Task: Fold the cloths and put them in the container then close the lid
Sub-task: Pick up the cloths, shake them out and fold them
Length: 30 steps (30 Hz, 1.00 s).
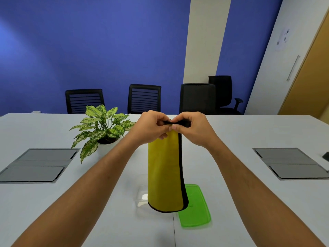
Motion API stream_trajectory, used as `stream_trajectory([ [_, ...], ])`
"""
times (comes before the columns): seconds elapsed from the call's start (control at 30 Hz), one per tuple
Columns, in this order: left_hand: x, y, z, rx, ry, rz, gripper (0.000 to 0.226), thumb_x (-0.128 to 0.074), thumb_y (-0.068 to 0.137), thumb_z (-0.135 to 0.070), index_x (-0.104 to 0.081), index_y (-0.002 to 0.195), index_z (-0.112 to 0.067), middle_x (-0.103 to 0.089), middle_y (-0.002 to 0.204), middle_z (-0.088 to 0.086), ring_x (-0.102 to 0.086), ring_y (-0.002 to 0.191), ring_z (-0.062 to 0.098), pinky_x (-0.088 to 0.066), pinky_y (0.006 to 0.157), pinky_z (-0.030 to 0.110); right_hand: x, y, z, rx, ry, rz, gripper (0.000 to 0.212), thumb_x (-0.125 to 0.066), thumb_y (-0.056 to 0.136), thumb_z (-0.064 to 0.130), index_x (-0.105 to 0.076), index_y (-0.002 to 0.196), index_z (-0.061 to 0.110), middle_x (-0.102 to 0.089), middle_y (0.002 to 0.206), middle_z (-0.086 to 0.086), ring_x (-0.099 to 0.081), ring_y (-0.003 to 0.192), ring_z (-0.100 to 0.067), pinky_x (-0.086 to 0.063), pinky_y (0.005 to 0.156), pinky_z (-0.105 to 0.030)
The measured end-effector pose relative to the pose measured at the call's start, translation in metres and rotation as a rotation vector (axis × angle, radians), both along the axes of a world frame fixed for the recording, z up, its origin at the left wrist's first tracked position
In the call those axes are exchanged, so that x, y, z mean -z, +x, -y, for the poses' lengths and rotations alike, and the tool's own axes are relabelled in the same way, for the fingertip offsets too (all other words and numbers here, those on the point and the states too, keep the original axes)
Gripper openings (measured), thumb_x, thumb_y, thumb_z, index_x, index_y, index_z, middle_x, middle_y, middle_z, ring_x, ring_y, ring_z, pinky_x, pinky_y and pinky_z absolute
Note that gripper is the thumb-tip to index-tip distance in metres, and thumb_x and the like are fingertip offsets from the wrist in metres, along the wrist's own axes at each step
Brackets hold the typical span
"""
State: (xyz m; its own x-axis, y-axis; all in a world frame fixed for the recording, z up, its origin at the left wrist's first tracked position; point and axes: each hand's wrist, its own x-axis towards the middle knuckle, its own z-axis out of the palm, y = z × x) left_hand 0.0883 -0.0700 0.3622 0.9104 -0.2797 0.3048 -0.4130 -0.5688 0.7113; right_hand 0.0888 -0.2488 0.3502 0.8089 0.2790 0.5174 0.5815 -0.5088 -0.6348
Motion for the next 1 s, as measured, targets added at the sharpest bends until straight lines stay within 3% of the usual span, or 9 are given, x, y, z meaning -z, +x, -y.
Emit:
stream_trajectory([
  [0.13, 0.004, 0.004, -0.006, -0.038, 0.189, 0.142, 0.023, -0.072, 0.085, -0.028, -0.072, 0.106, -0.017, -0.060, 0.074, -0.013, -0.059, 0.066, 0.010, -0.043, 0.054, 0.016, -0.003, -0.001, 0.003, -0.007, -0.005, -0.024, 0.010, -0.071, 0.084, 0.015, -0.073, 0.093, 0.012, -0.068, 0.081, 0.005, -0.066, 0.078, -0.012, -0.053, 0.069, -0.015],
  [0.2, 0.009, 0.012, -0.013, -0.096, 0.370, 0.217, 0.028, -0.073, 0.083, -0.036, -0.071, 0.106, -0.022, -0.054, 0.088, -0.007, -0.049, 0.083, 0.012, -0.038, 0.064, 0.023, -0.005, -0.002, 0.006, -0.024, -0.026, -0.039, 0.007, -0.070, 0.084, 0.013, -0.073, 0.091, 0.015, -0.066, 0.079, 0.010, -0.065, 0.078, -0.011, -0.053, 0.066, -0.012],
  [0.3, 0.019, 0.021, -0.031, -0.162, 0.540, 0.163, 0.037, -0.072, 0.079, -0.049, -0.068, 0.105, -0.024, -0.048, 0.107, -0.002, -0.037, 0.105, 0.018, -0.034, 0.082, 0.031, -0.009, -0.004, 0.016, -0.035, -0.049, -0.041, 0.009, -0.069, 0.084, 0.010, -0.072, 0.090, 0.017, -0.065, 0.080, 0.014, -0.064, 0.079, -0.007, -0.051, 0.066, -0.008],
  [0.4, 0.028, 0.026, -0.048, -0.125, 0.363, 0.067, 0.026, -0.075, 0.078, -0.043, -0.064, 0.086, -0.020, -0.053, 0.117, 0.000, -0.044, 0.112, 0.019, -0.033, 0.088, 0.029, -0.011, -0.002, 0.032, -0.017, -0.024, -0.054, 0.012, -0.069, 0.084, 0.008, -0.070, 0.087, 0.019, -0.067, 0.082, 0.011, -0.065, 0.080, -0.007, -0.052, 0.068, -0.011],
  [0.47, 0.028, 0.024, -0.054, -0.087, 0.208, 0.008, 0.025, -0.077, 0.078, -0.036, -0.059, 0.071, -0.020, -0.062, 0.119, 0.004, -0.054, 0.106, 0.019, -0.041, 0.085, 0.031, -0.011, -0.002, 0.044, -0.001, -0.017, -0.071, 0.015, -0.070, 0.083, 0.007, -0.069, 0.085, 0.022, -0.068, 0.082, 0.008, -0.066, 0.079, -0.006, -0.053, 0.068, -0.012],
  [0.53, 0.026, 0.023, -0.058, -0.067, 0.170, -0.033, 0.028, -0.078, 0.077, -0.036, -0.057, 0.065, -0.020, -0.071, 0.100, 0.008, -0.063, 0.089, 0.024, -0.051, 0.074, 0.035, -0.011, -0.001, 0.054, 0.019, -0.020, -0.094, 0.018, -0.070, 0.082, 0.006, -0.069, 0.083, 0.024, -0.069, 0.083, 0.007, -0.066, 0.079, -0.005, -0.053, 0.067, -0.013],
  [0.63, 0.023, 0.021, -0.061, -0.027, 0.192, -0.086, 0.025, -0.079, 0.075, -0.038, -0.063, 0.070, -0.019, -0.069, 0.069, 0.000, -0.065, 0.066, 0.014, -0.048, 0.060, 0.023, -0.008, 0.000, 0.065, 0.045, -0.049, -0.119, 0.019, -0.070, 0.083, 0.006, -0.069, 0.083, 0.025, -0.069, 0.084, 0.009, -0.066, 0.080, -0.002, -0.052, 0.066, -0.011],
  [0.8, 0.022, 0.022, -0.058, -0.021, 0.109, -0.026, 0.017, -0.082, 0.071, -0.031, -0.069, 0.072, -0.020, -0.070, 0.066, -0.004, -0.065, 0.058, -0.001, -0.048, 0.052, 0.009, -0.003, 0.000, 0.073, 0.121, -0.164, -0.113, 0.016, -0.069, 0.084, 0.007, -0.069, 0.083, 0.023, -0.066, 0.081, 0.015, -0.064, 0.078, -0.005, -0.047, 0.064, -0.008],
  [1.0, 0.020, 0.019, -0.049, -0.114, -0.072, 0.152, 0.025, -0.084, 0.071, -0.022, -0.063, 0.084, -0.023, -0.066, 0.077, -0.004, -0.062, 0.068, 0.008, -0.054, 0.061, 0.017, 0.001, 0.001, 0.073, 0.192, -0.196, -0.035, 0.018, -0.068, 0.082, 0.000, -0.068, 0.080, 0.018, -0.062, 0.077, 0.013, -0.060, 0.076, -0.003, -0.042, 0.064, -0.009],
])
